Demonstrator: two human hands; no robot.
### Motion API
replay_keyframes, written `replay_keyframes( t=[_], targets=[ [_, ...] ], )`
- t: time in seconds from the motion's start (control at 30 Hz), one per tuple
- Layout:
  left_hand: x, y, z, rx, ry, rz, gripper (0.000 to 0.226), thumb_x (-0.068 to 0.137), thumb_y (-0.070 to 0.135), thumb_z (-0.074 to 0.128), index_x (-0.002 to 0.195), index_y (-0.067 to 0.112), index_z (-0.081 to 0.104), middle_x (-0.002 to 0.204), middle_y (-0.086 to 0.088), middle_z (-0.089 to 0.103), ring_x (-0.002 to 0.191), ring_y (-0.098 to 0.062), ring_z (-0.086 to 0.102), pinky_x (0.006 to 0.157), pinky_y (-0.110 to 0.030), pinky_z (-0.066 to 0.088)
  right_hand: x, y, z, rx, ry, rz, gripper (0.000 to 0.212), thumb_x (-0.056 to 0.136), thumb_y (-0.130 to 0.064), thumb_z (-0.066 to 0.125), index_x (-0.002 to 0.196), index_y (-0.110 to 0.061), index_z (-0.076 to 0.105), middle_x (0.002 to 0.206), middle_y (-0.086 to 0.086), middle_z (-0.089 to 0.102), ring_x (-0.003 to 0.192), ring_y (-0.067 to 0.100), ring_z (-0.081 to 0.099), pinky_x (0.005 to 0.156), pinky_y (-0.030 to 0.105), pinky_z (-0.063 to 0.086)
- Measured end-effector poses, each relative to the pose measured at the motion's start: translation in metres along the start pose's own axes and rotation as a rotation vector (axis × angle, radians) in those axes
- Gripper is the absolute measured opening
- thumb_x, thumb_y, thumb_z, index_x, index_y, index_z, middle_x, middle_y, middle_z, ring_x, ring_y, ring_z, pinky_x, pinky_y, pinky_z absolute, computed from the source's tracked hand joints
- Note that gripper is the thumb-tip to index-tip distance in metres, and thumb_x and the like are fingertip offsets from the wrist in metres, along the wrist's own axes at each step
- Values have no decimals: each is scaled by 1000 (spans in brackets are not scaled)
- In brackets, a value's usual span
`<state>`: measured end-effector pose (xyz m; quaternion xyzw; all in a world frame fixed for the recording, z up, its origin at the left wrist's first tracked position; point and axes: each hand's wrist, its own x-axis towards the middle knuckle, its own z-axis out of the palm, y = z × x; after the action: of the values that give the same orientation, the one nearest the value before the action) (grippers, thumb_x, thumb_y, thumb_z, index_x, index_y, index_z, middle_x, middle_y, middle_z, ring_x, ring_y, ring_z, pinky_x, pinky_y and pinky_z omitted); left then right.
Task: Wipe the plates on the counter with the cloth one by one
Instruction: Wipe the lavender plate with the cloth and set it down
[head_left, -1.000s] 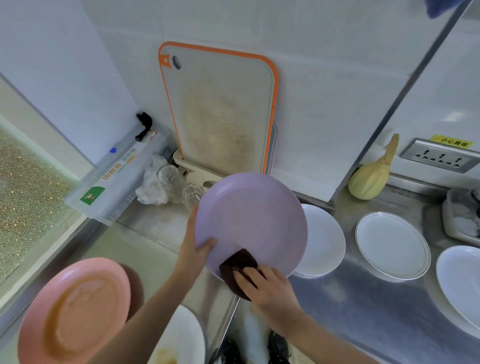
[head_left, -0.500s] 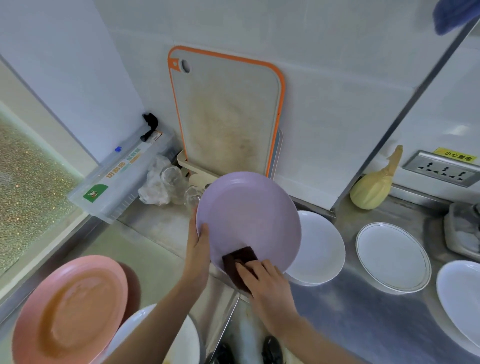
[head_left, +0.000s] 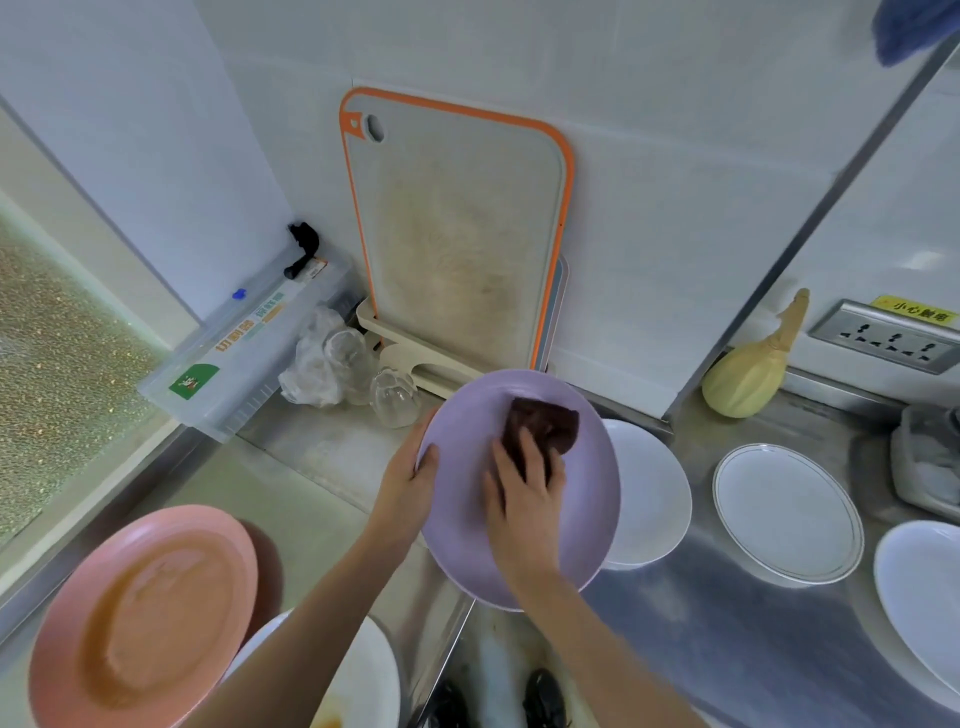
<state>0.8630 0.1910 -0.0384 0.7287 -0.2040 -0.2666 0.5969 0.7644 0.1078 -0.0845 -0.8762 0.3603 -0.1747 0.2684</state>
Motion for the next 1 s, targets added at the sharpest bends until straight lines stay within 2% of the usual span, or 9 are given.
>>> replay_keyframes(
  t=[0.1,0.2,0.3,0.37,0.43,0.6,0.7,0.87,1.0],
  targets=[
    [3,-3,-8,67,38,12,41,95,3,41,123,33,48,123,9,57,117,-8,52,102,-24,37,-28,3,-1,153,-87,-223,51,89,-23,42,140,-20,34,140,2,43,120,22,38,101,35,32],
    [-2,-1,-10,66,29,29,45,96,0,40,115,40,50,117,19,58,107,12,54,95,-10,39,-38,15,-3,48,-86,-376,53,90,-33,47,141,-23,35,141,9,34,116,28,40,100,40,42],
    [-3,4,-6,-8,7,18,46,97,2,40,115,43,50,118,24,58,106,17,54,92,-9,41,-25,15,0,-46,-21,-194,59,88,-45,45,143,-29,31,149,14,27,130,37,29,110,38,25],
    [-1,11,-4,-22,-16,46,46,97,2,39,117,41,50,119,22,58,107,15,54,91,-7,42,-12,9,-3,2,17,-84,63,89,-44,39,147,-24,25,155,9,21,141,33,16,116,30,5],
    [-1,20,-3,-16,-22,73,48,97,0,37,116,42,50,116,26,58,106,17,53,88,-2,40,-2,2,-9,64,63,-2,67,88,-43,34,148,-16,25,156,5,19,144,26,11,115,23,-2],
    [-1,27,-6,-32,19,67,50,97,2,35,116,46,49,113,32,58,107,18,51,84,1,39,1,4,-21,125,218,246,67,88,-15,52,147,-4,23,155,13,21,142,29,16,115,34,15],
    [-2,28,-7,-21,16,39,52,97,2,33,113,49,48,104,41,60,101,22,51,79,3,39,-1,2,-26,218,266,355,68,88,-9,53,149,-15,23,155,11,20,137,29,22,109,34,21],
    [-2,33,0,-17,-36,22,51,98,4,33,104,53,48,95,43,57,90,30,50,71,6,37,12,-18,-24,299,286,155,47,94,-28,52,140,-26,42,149,4,33,133,20,31,109,24,17],
    [3,31,5,-33,-54,44,37,101,12,34,108,44,52,107,31,59,96,25,52,82,3,37,6,-31,-17,329,141,-155,37,91,-31,50,126,-24,57,142,0,40,126,15,36,108,22,25]
  ],
)
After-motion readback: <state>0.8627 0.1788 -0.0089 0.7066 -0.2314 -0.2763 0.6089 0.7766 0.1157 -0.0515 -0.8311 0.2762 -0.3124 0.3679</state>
